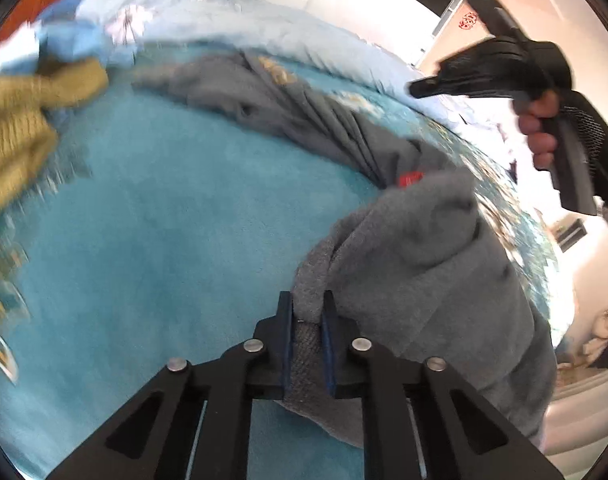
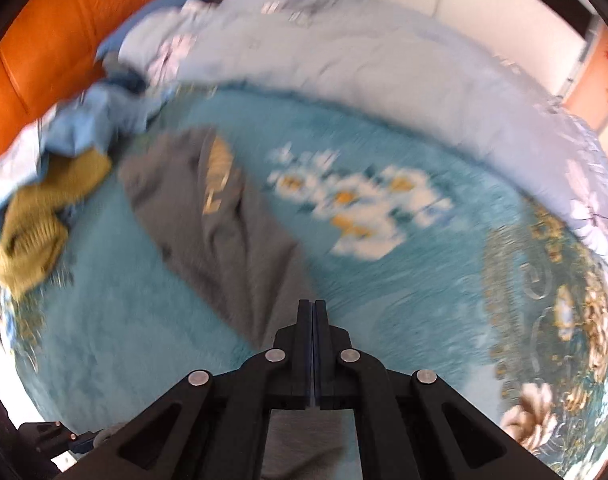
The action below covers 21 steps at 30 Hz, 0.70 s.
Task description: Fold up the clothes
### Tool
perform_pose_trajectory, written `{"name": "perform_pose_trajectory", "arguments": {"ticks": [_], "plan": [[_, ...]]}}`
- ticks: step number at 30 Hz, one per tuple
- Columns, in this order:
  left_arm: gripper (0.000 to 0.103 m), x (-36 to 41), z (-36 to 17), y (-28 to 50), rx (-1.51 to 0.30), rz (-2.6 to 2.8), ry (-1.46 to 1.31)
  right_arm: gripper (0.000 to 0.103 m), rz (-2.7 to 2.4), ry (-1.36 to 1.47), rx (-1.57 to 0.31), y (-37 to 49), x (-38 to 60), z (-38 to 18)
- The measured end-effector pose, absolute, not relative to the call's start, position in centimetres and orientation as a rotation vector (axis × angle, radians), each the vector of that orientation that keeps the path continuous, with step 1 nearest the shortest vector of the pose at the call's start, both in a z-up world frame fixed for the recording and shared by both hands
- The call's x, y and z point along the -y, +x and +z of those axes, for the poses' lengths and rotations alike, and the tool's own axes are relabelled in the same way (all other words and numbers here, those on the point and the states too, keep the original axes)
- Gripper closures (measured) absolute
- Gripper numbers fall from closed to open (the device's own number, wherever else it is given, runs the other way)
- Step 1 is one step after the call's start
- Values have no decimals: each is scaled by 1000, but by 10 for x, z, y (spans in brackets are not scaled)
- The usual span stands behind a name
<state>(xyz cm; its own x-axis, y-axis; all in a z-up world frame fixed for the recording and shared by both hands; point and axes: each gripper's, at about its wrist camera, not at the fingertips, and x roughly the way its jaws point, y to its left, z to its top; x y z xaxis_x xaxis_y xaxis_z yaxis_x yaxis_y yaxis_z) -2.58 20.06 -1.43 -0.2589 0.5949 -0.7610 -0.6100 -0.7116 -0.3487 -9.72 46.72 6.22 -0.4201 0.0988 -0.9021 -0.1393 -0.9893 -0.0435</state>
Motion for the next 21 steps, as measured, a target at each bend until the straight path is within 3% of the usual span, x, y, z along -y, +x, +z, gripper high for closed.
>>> {"name": "perform_pose_trajectory", "arguments": {"ticks": [7, 17, 19, 20, 21], "plan": [[91, -215, 80, -55, -31, 2168, -924, 103, 2573, -1418, -168, -73, -517, 124], [91, -207, 64, -17, -49, 2140, -957, 98, 2636, -1577, -307, -72, -501, 68], [91, -203, 56, -12, -55, 2133, -989, 86, 2635, -1650, -285, -81, -489, 48], [91, -202, 51, -10, -61, 2129, -1008, 71, 2623, -1702, -261, -87, -481, 34], [91, -201, 46, -9, -66, 2125, -1024, 64, 2611, -1735, -244, -92, -476, 24]]}}
